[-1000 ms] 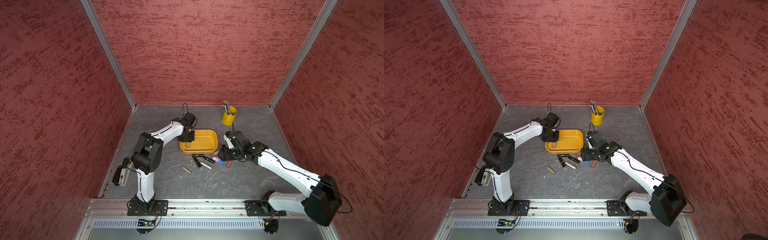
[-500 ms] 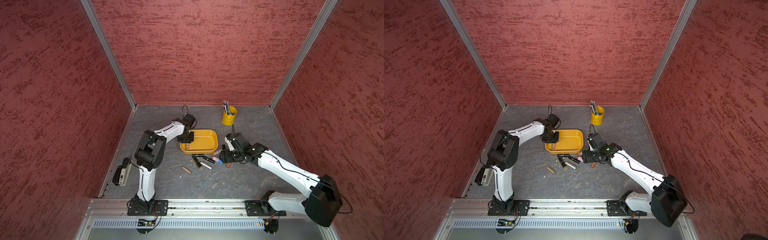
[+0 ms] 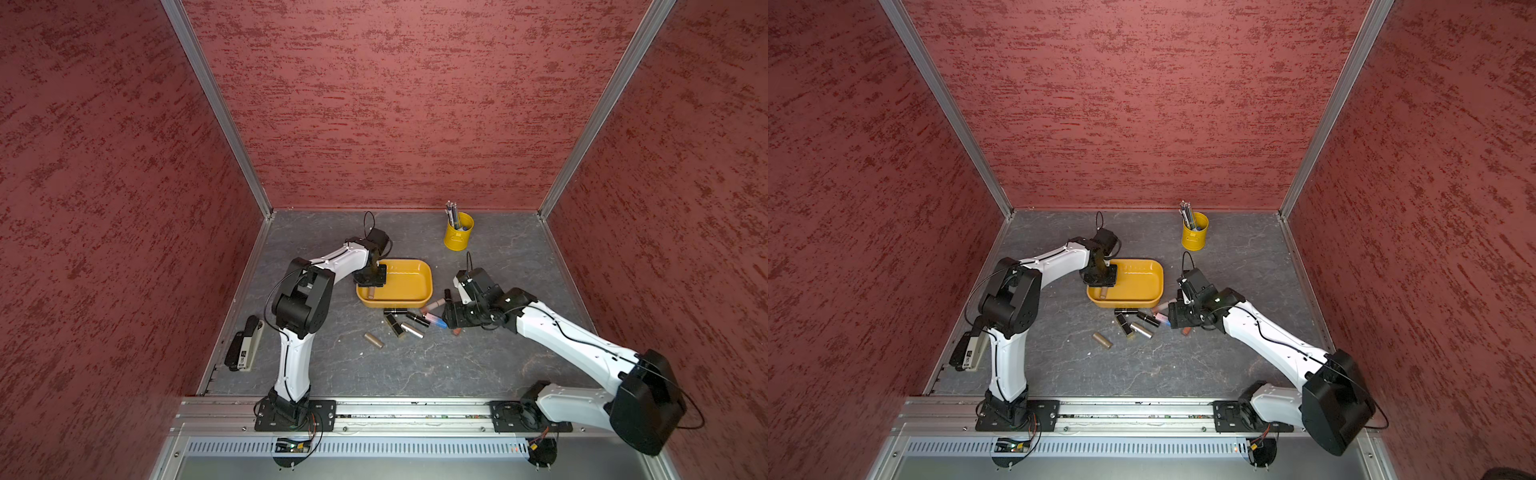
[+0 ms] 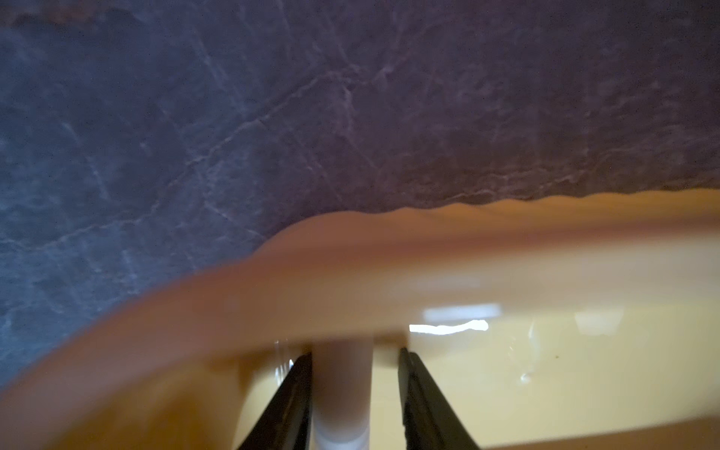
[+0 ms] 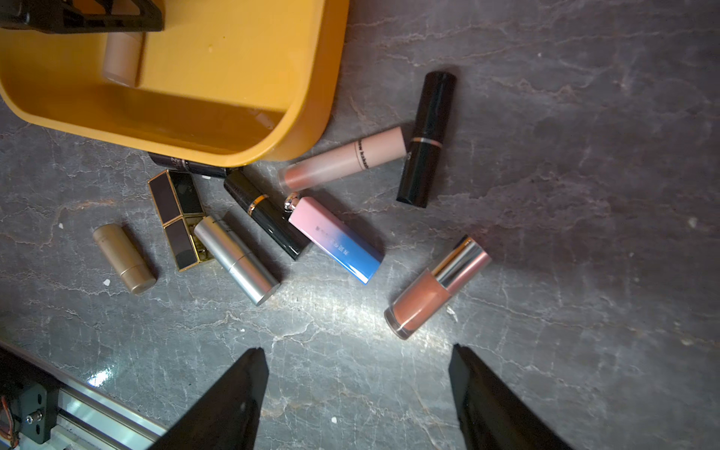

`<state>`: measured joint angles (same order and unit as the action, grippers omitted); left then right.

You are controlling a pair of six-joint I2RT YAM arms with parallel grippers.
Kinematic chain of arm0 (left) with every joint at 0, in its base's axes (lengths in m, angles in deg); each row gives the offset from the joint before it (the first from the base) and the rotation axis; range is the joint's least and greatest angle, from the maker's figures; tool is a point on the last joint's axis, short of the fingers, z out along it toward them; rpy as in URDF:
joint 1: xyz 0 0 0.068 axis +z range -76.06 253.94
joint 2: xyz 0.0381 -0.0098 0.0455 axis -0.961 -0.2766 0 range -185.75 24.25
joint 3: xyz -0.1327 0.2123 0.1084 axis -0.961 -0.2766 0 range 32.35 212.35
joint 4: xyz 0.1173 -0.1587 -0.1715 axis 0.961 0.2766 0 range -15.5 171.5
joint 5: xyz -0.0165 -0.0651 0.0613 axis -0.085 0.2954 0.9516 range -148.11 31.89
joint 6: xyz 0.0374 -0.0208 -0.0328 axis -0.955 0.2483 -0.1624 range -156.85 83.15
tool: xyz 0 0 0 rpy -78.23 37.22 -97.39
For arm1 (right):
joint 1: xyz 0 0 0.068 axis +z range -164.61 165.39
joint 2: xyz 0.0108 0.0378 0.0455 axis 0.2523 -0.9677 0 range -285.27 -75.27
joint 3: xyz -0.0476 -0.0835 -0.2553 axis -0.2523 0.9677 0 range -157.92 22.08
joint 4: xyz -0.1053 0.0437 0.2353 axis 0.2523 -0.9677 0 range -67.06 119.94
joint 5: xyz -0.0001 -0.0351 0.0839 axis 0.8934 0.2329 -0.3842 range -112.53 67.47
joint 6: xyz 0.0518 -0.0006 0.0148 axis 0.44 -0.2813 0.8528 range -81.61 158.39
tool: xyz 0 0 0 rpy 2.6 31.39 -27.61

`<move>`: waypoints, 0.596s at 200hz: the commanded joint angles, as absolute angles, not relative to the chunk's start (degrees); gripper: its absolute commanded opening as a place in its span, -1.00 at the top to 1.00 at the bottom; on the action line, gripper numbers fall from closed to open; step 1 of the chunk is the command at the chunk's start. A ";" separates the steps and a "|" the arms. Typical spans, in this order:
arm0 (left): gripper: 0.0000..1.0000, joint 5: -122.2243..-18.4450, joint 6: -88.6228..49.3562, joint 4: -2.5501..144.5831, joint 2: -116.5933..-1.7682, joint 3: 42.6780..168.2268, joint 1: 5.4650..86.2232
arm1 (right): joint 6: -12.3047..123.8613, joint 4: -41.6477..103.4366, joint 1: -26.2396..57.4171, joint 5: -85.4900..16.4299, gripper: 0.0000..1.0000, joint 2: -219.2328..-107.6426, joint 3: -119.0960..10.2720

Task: Put the lipstick into the storage box
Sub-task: Place the lipstick in the storage box.

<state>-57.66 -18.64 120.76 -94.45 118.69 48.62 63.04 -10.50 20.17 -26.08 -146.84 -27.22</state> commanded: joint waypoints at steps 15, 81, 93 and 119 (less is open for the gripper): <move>0.09 -57.61 -19.12 120.50 -95.83 120.04 49.03 | 64.21 -11.37 19.15 -24.25 -0.57 -145.06 -26.31; -0.04 -60.66 -18.84 119.20 -89.96 120.84 47.59 | 65.61 -11.61 18.70 -23.84 -0.57 -144.79 -25.78; -0.08 -60.82 -18.92 118.85 -88.35 121.06 46.98 | 66.24 -11.92 18.61 -23.30 -0.57 -145.03 -25.65; -0.11 -61.39 -18.87 117.59 -83.95 120.82 45.45 | 68.56 -13.34 18.33 -21.15 -0.57 -145.99 -25.74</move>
